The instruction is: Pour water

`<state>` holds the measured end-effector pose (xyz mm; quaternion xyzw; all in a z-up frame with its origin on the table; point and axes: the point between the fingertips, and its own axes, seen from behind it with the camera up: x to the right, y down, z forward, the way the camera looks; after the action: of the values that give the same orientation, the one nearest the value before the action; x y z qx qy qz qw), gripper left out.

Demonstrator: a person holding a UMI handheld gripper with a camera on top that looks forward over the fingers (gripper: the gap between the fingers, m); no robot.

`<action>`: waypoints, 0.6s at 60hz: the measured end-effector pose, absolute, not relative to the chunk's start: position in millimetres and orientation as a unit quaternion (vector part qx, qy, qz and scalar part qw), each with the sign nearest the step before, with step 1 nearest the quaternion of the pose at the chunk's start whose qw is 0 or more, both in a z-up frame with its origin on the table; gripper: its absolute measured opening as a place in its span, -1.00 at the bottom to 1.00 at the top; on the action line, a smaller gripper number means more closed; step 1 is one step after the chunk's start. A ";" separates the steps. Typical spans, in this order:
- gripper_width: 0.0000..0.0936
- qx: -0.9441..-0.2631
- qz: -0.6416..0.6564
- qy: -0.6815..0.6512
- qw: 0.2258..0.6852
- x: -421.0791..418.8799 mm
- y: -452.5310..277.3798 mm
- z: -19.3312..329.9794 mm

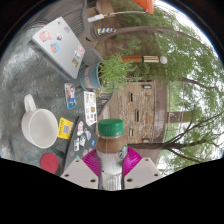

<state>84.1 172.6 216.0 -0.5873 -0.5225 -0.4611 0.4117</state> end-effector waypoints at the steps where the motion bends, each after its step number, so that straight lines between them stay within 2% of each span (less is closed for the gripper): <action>1: -0.47 -0.611 -0.441 -0.496 0.432 84.1 180.6 212.9; 3: -0.46 -0.650 -0.396 -0.446 0.470 85.5 186.7 212.6; 5: -0.46 -0.678 -0.349 -0.386 0.519 87.9 158.2 222.6; 9: -0.46 -0.727 -0.231 -0.314 0.565 92.8 173.1 220.3; 11: -0.46 -0.733 -0.189 -0.252 0.603 100.1 151.2 213.7; 12: -0.46 -0.740 -0.174 -0.255 0.598 103.0 164.9 221.6; 18: -0.46 -0.747 -0.080 -0.159 0.640 129.8 159.5 187.8; 22: -0.46 -0.762 -0.041 -0.127 0.633 134.6 174.0 172.2; 24: -0.46 -0.762 -0.017 -0.104 0.638 144.7 174.6 138.1; 25: -0.46 -0.766 -0.007 -0.100 0.634 142.9 171.1 146.8; 29: -0.46 -0.770 0.042 -0.082 0.631 135.6 175.9 125.7; 30: -0.46 -0.767 0.054 -0.077 0.634 131.2 177.4 109.4; 31: -0.46 -0.766 0.058 -0.081 0.635 130.1 172.0 120.5; 36: -0.46 -0.767 0.070 -0.082 0.633 124.7 172.2 108.7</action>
<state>124.7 172.2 108.7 -0.7667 -0.0824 0.0701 0.6329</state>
